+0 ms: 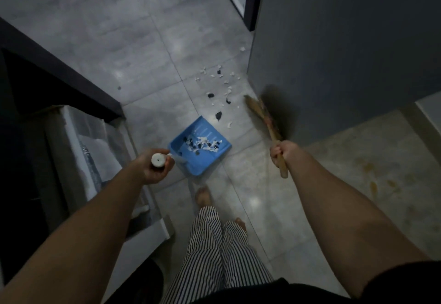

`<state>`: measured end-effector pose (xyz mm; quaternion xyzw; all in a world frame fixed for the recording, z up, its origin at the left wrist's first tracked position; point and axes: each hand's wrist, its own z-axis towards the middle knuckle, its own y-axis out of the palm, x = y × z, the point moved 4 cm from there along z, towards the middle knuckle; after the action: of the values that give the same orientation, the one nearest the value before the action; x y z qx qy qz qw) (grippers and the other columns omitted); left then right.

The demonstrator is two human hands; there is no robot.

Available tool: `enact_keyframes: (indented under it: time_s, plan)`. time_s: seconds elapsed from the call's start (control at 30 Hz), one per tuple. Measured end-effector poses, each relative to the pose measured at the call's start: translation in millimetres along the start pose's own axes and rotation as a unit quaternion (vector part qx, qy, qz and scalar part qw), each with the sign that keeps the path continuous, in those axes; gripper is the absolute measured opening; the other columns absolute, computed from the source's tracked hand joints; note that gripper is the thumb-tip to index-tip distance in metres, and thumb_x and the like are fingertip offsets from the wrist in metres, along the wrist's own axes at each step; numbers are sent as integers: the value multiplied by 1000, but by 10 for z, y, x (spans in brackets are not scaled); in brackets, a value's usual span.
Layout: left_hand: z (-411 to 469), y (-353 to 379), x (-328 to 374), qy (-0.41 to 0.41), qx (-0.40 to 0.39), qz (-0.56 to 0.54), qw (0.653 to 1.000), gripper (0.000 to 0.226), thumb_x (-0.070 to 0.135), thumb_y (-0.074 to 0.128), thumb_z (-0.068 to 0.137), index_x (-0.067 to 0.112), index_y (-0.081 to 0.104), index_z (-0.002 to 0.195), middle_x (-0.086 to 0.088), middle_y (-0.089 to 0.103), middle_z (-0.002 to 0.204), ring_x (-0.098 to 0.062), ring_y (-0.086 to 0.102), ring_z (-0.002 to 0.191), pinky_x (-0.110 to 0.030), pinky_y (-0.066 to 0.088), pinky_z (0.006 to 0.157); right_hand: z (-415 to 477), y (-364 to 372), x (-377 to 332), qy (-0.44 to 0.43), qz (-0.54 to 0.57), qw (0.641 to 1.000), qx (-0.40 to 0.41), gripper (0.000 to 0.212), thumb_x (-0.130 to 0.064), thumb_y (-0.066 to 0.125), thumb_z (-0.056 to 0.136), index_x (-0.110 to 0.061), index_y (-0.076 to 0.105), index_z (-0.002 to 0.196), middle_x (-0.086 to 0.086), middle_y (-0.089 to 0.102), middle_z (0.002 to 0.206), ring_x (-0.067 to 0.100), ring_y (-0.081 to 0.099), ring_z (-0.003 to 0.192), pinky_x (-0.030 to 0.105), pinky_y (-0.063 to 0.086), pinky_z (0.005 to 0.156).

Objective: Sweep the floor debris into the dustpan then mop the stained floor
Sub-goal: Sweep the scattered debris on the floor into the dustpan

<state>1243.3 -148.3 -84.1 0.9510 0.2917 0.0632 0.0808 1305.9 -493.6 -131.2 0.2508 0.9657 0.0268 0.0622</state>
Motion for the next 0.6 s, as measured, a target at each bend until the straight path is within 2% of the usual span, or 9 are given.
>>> enact_keyframes:
  time_s: [0.13, 0.37, 0.5, 0.6]
  plan:
    - [54, 84, 183, 5, 1, -19, 1000, 26, 22, 38, 101, 2, 45, 85, -7, 49, 43, -10, 51, 29, -14, 43, 31, 93, 129, 303, 15, -115, 993, 30, 35, -15, 28, 104, -16, 32, 69, -2, 27, 27, 7, 23, 15, 5, 16, 26]
    - [39, 70, 694, -4, 13, -32, 999, 31, 22, 41, 101, 1, 44, 79, -8, 47, 41, -11, 51, 27, -17, 46, 32, -292, 243, 449, 86, -210, 974, 5, 37, -21, 33, 106, -13, 37, 71, -2, 31, 33, 6, 23, 18, 7, 16, 23]
    - [31, 21, 833, -11, 13, -41, 999, 29, 22, 44, 100, 1, 45, 79, -9, 49, 42, -12, 52, 27, -18, 46, 32, -508, 291, 271, 72, -214, 974, -3, 29, -26, 35, 106, -13, 41, 81, -3, 32, 35, 5, 24, 21, 7, 17, 24]
    - [49, -25, 890, -16, 17, -36, 999, 29, 22, 45, 99, 0, 48, 80, -10, 53, 43, -13, 54, 28, -18, 46, 32, -543, 441, 187, 59, -172, 983, -4, 34, -24, 31, 107, -13, 38, 76, -3, 31, 34, 5, 24, 19, 7, 17, 22]
